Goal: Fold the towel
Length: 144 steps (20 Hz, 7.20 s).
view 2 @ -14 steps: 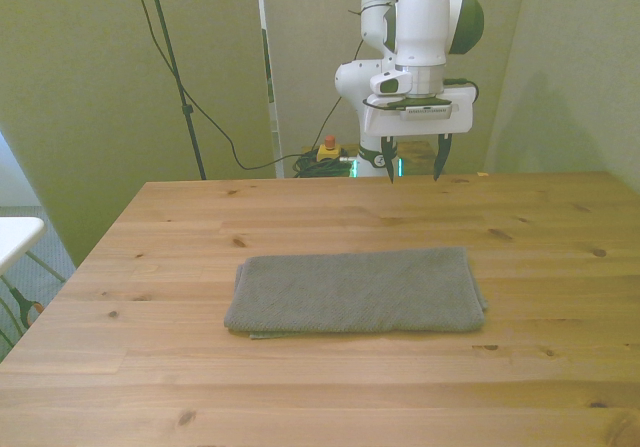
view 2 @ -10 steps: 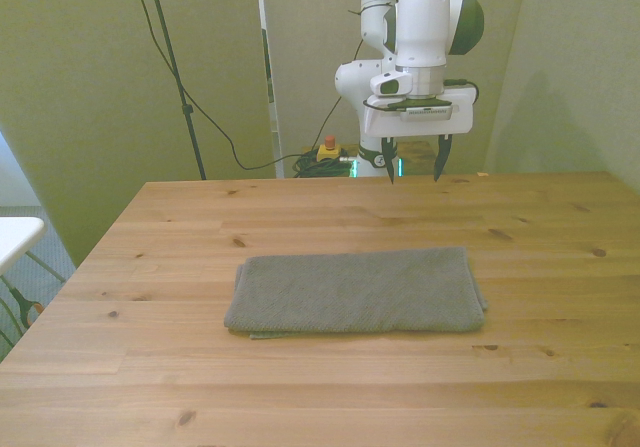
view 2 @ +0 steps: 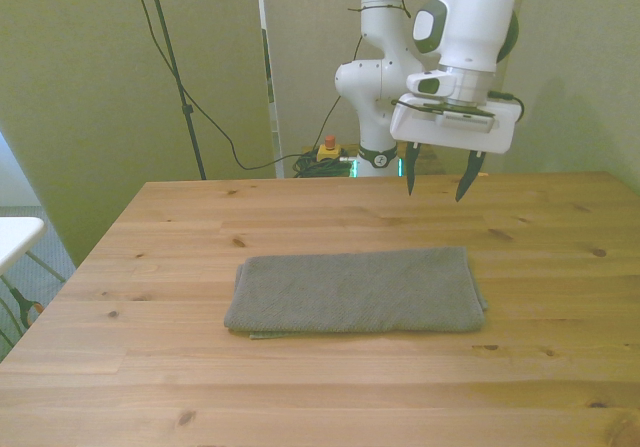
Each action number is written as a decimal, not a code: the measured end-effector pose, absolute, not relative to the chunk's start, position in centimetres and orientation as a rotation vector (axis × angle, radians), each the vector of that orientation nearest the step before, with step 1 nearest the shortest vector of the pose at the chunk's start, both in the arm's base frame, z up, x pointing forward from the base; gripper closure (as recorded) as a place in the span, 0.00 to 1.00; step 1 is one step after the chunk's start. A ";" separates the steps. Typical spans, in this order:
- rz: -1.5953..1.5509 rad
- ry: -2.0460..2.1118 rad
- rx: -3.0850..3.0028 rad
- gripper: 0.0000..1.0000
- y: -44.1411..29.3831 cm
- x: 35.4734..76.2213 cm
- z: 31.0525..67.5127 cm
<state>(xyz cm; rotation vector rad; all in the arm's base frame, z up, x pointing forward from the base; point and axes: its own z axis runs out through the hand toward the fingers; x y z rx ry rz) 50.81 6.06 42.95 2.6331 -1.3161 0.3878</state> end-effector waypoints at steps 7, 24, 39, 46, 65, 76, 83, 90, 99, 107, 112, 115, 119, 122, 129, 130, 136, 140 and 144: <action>0.438 -1.250 2.471 0.00 11.4 57.1 39.6; 0.500 -1.156 2.329 0.00 16.6 60.3 35.3; 0.510 -1.236 2.286 1.00 10.6 60.9 34.1; 0.530 -1.256 2.324 1.00 8.7 59.9 34.3; 0.528 -1.241 2.350 1.00 8.5 58.2 34.3; 0.581 -1.315 2.362 1.00 5.7 58.0 39.0; 0.592 -1.446 2.354 1.00 -1.3 57.5 43.0; 0.584 -1.575 2.332 1.00 -9.0 56.7 44.6; 0.575 -1.707 2.352 1.00 -17.8 54.6 43.9; 0.596 -1.807 2.469 1.00 -23.9 53.5 44.1; 0.607 -1.779 2.650 1.00 -25.4 54.8 43.5; 0.595 -1.788 2.710 1.00 -26.9 54.8 43.6; 0.555 -1.843 2.701 1.00 -29.9 53.8 42.7; 0.560 -1.855 2.707 0.00 -31.1 54.1 42.1; 0.558 -1.801 2.768 0.00 -31.2 55.1 40.8; 0.559 -1.795 2.771 0.00 -31.2 55.2 40.9; 0.562 -1.771 2.784 0.00 -31.1 55.2 40.9; 0.566 -1.763 2.788 0.00 -31.1 55.2 41.0; 0.566 -1.770 2.785 0.00 -31.4 54.7 41.5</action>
